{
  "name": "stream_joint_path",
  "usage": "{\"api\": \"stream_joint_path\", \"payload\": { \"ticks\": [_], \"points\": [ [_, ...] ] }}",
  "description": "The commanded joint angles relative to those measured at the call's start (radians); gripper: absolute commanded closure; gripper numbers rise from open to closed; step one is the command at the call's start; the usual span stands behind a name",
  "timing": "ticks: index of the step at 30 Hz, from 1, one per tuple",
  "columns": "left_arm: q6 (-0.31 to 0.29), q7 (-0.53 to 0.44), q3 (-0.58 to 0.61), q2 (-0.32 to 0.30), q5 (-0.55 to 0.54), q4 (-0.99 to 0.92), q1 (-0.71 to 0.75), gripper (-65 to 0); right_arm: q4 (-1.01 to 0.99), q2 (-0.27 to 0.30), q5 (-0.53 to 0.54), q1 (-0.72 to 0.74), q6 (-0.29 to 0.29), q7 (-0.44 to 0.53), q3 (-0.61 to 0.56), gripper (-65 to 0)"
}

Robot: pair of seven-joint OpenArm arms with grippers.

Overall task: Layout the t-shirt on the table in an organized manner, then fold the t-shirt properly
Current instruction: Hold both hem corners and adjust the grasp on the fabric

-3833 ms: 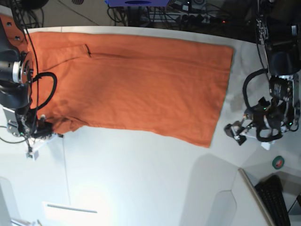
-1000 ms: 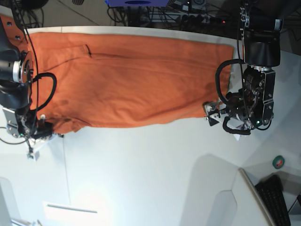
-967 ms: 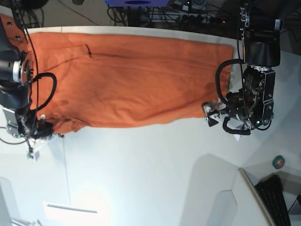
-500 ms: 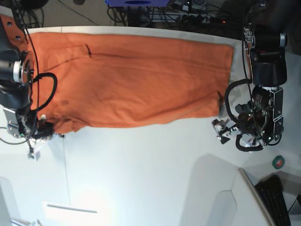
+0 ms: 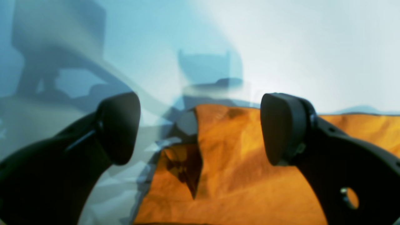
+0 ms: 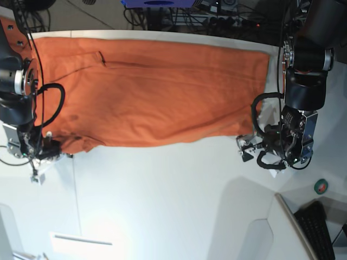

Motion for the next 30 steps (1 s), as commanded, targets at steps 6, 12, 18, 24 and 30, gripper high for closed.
{"api": "stream_joint_path", "payload": {
  "ticks": [6,12,18,24,30],
  "points": [
    [0.001,0.008,-0.006,0.001,-0.007,0.011,0.006,-57.6,0.012,0.012,0.001,0.026,-0.002,0.005,0.0,0.0],
    [0.001,0.055,-0.009,0.001,-0.007,0.121,0.054,-57.6,0.012,0.011,0.001,0.026,-0.002,0.005,0.0,0.0],
    [0.001,0.052,-0.011,0.002,-0.007,0.137,0.063,-57.6,0.012,0.009,0.001,0.026,-0.002,0.005,0.0,0.0],
    [0.001,0.049,-0.011,0.025,-0.007,0.137,0.063,-57.6,0.012,0.009,0.001,0.026,-0.002,0.005,0.0,0.0],
    [0.001,0.048,-0.011,0.038,-0.007,0.137,0.057,-48.5,0.012,0.009,0.001,0.026,-0.002,0.005,0.0,0.0]
  ]
}}
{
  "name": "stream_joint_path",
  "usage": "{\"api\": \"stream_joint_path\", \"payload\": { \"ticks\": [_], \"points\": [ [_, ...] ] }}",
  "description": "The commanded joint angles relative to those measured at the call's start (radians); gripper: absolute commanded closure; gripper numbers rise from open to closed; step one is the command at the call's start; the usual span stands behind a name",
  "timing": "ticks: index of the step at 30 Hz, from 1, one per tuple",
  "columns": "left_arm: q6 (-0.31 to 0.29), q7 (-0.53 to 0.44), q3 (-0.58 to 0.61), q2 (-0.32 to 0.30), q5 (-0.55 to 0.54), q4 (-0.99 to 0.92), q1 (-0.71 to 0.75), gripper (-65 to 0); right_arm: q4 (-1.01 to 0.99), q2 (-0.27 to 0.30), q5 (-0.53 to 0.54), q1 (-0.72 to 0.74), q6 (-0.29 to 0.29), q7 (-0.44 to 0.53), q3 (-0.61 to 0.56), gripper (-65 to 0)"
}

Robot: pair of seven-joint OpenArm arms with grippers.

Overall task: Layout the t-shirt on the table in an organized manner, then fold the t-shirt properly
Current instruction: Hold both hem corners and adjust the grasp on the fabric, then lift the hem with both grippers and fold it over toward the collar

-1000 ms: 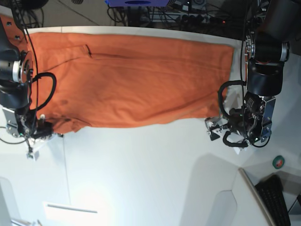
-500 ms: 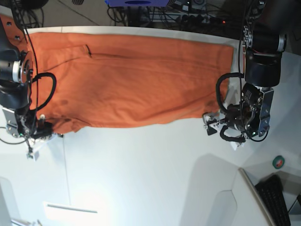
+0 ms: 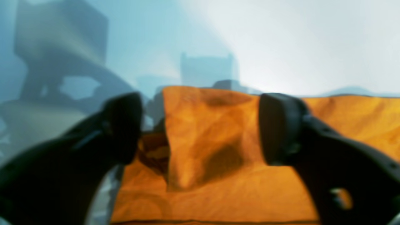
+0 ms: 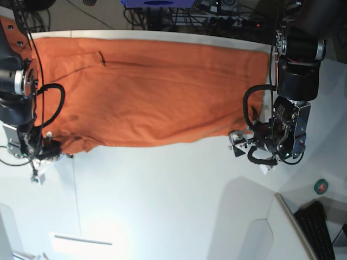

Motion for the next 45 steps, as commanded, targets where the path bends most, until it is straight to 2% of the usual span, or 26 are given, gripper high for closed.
{"api": "stream_joint_path", "payload": {
  "ticks": [1,3,5,9,12,13,16,17,24,29,38,45],
  "points": [
    [-0.004,0.012,-0.001,-0.001,-0.013,0.007,-0.014,-44.1,0.012,0.01,0.001,0.025,-0.002,0.005,0.0,0.0],
    [-0.004,0.012,-0.001,-0.001,-0.013,0.005,-0.014,-36.5,0.012,0.01,0.001,0.025,-0.002,0.005,0.0,0.0],
    [-0.004,0.011,-0.001,-0.001,-0.013,0.005,-0.014,-32.4,0.012,0.01,0.001,0.025,-0.002,0.005,0.0,0.0],
    [-0.004,0.004,-0.001,-0.005,-0.009,0.005,-0.014,-30.4,0.012,0.01,0.001,0.025,-0.002,0.005,0.0,0.0],
    [-0.004,-0.037,0.008,-0.009,-0.009,0.005,-0.013,-27.8,0.012,0.01,0.001,0.025,-0.002,0.007,0.0,0.0],
    [-0.004,-0.045,0.01,-0.009,-0.009,0.005,-0.011,-24.2,0.012,0.01,0.001,0.025,-0.002,0.007,0.0,0.0],
    [-0.004,-0.046,0.01,-0.007,-0.009,0.005,-0.013,-3.9,0.012,0.01,0.001,0.025,-0.002,0.007,0.0,0.0],
    [-0.004,-0.046,0.01,-0.007,-0.009,0.005,-0.014,0.0,0.012,0.01,0.001,0.025,-0.002,0.007,0.0,0.0],
    [-0.004,-0.046,0.002,-0.009,-0.007,0.011,-0.048,0.0,0.017,0.01,0.001,0.025,-0.002,0.008,0.0,0.0],
    [-0.004,-0.046,0.005,-0.009,-0.007,0.036,-0.088,0.0,0.103,0.01,0.001,0.005,-0.002,0.007,0.0,0.0],
    [-0.004,-0.049,0.0,-0.005,-0.007,0.059,-0.137,0.0,0.399,0.01,0.001,-0.113,-0.002,0.008,0.004,0.0],
    [-0.004,-0.128,0.01,-0.004,-0.007,0.053,-0.148,0.0,0.477,0.012,0.001,-0.138,-0.002,0.01,0.004,0.0]
  ]
}}
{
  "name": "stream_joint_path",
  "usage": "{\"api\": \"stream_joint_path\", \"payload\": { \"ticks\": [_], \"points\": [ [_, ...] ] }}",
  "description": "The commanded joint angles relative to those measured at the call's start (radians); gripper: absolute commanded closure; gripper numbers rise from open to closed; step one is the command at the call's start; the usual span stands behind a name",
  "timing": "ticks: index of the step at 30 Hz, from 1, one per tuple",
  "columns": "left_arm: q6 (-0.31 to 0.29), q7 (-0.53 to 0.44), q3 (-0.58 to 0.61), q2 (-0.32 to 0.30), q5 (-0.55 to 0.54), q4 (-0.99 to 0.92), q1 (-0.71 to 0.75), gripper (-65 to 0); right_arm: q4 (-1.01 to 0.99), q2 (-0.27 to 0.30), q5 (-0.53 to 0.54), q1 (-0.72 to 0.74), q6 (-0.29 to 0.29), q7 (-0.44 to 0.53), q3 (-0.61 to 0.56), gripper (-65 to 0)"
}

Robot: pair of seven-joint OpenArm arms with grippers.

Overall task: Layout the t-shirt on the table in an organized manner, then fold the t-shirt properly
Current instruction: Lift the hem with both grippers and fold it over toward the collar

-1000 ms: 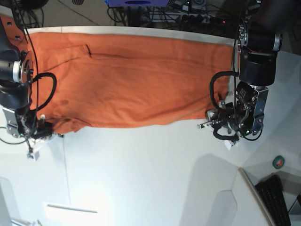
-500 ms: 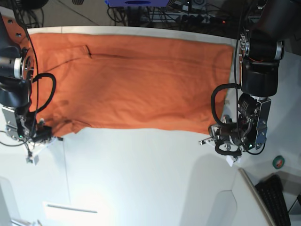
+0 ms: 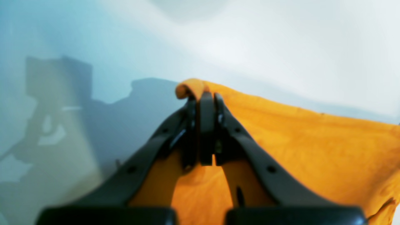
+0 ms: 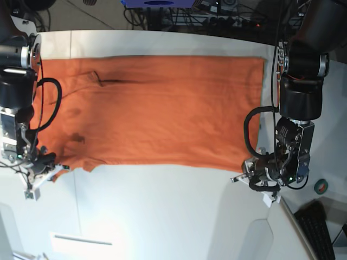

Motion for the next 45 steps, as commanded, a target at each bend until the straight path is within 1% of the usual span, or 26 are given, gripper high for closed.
{"api": "stream_joint_path", "payload": {
  "ticks": [1,7,14,17,21,24,25,27,29,30,32,34,36,39,42,45],
  "points": [
    [-0.003,-0.02,-0.001,-0.007,-0.004,0.016,-0.031,0.0,0.024,0.017,0.001,0.026,-0.002,0.026,0.004,0.0],
    [-0.003,-0.025,-0.001,-0.012,-0.004,0.02,-0.031,0.0,0.027,0.017,0.001,0.024,-0.002,0.029,0.004,0.0],
    [-0.004,-0.115,0.002,-0.015,-0.004,0.02,0.055,0.0,0.073,0.02,0.001,-0.029,-0.002,0.029,0.004,0.0],
    [-0.004,-0.155,0.0,-0.033,-0.004,0.02,0.078,0.0,0.11,0.023,0.001,-0.06,-0.002,0.029,0.004,0.0],
    [-0.006,-0.154,-0.01,-0.044,-0.011,0.041,0.093,0.0,0.188,0.024,0.001,-0.108,-0.002,0.024,0.004,0.0],
    [-0.006,-0.151,-0.003,-0.046,-0.011,0.128,0.134,0.0,0.274,0.024,0.001,-0.161,-0.002,0.021,0.004,0.0],
    [-0.006,-0.142,-0.001,-0.046,-0.011,0.153,0.15,0.0,0.299,0.024,0.001,-0.178,-0.002,0.021,0.004,0.0],
    [-0.006,-0.086,-0.01,-0.046,-0.011,0.197,0.177,0.0,0.351,0.024,0.001,-0.217,-0.008,0.02,0.004,0.0],
    [-0.006,-0.057,-0.01,-0.046,-0.011,0.233,0.203,0.0,0.395,0.024,0.001,-0.249,-0.008,-0.01,0.006,0.0],
    [-0.006,-0.053,-0.01,-0.046,-0.011,0.259,0.223,0.0,0.423,0.024,0.001,-0.266,-0.008,-0.043,0.009,0.0],
    [-0.006,-0.048,-0.01,-0.047,-0.011,0.305,0.257,0.0,0.483,0.017,0.001,-0.302,-0.008,-0.114,0.05,0.0],
    [-0.006,-0.046,-0.01,-0.047,-0.011,0.346,0.289,0.0,0.544,0.013,0.001,-0.344,-0.008,-0.154,0.095,0.0],
    [-0.006,-0.034,-0.01,-0.047,-0.011,0.363,0.309,0.0,0.584,0.013,0.001,-0.378,-0.008,-0.172,0.118,0.0],
    [-0.006,0.009,-0.01,-0.047,-0.011,0.366,0.32,0.0,0.604,0.013,0.001,-0.416,-0.008,-0.221,0.154,0.0],
    [-0.006,0.013,-0.001,-0.07,-0.009,0.366,0.335,0.0,0.607,0.013,0.001,-0.459,-0.003,-0.249,0.197,0.0],
    [-0.006,0.016,0.0,-0.07,-0.009,0.368,0.351,0.0,0.63,0.007,0.004,-0.511,-0.003,-0.255,0.199,0.0]
  ]
}}
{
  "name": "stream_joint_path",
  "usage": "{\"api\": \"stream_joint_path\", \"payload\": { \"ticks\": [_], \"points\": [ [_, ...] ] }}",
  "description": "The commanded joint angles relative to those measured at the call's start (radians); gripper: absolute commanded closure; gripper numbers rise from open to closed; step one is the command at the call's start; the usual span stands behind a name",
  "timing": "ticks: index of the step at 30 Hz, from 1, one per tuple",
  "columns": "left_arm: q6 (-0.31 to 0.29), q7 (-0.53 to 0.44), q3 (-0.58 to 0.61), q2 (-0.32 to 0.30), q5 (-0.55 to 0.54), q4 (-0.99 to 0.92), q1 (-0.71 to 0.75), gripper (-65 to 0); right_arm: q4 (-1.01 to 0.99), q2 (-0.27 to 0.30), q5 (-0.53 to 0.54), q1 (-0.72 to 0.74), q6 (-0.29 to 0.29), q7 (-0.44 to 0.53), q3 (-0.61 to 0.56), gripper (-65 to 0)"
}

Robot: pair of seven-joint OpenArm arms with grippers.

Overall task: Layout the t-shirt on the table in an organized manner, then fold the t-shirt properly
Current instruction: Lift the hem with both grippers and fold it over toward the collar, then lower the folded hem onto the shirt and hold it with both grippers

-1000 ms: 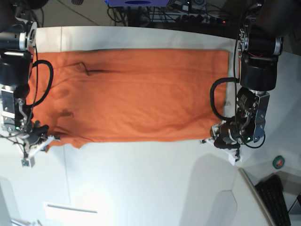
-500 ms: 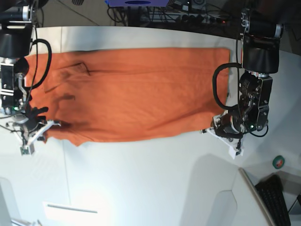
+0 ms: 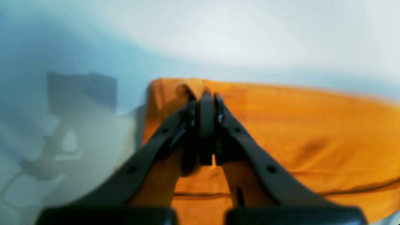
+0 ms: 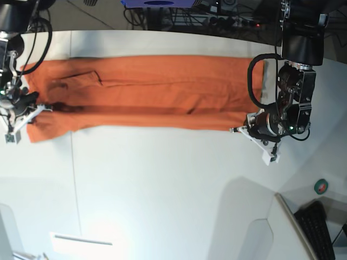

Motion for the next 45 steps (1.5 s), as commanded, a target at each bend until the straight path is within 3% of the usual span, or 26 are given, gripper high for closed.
{"api": "stream_joint_path", "payload": {
  "ticks": [1,9,14,22,45],
  "points": [
    [-0.001,-0.009,-0.003,-0.009,-0.009,0.018,-0.007,0.0,0.041,-0.005,0.003,-0.01,-0.002,0.018,0.007,0.0],
    [-0.001,-0.008,-0.014,-0.024,-0.01,0.115,0.067,0.0,0.154,-0.072,0.002,-0.115,-0.003,0.018,0.01,0.0],
    [-0.001,0.029,-0.015,-0.04,-0.01,0.127,0.073,0.0,0.171,-0.071,0.0,-0.127,-0.003,0.018,0.012,0.0],
    [-0.001,0.101,-0.015,-0.049,-0.012,0.209,0.073,0.0,0.282,-0.072,0.0,-0.127,-0.006,-0.107,0.012,0.0],
    [-0.001,0.097,-0.014,-0.058,-0.004,0.202,0.171,0.0,0.208,-0.066,0.0,-0.155,-0.008,-0.104,0.012,0.0]
  ]
}}
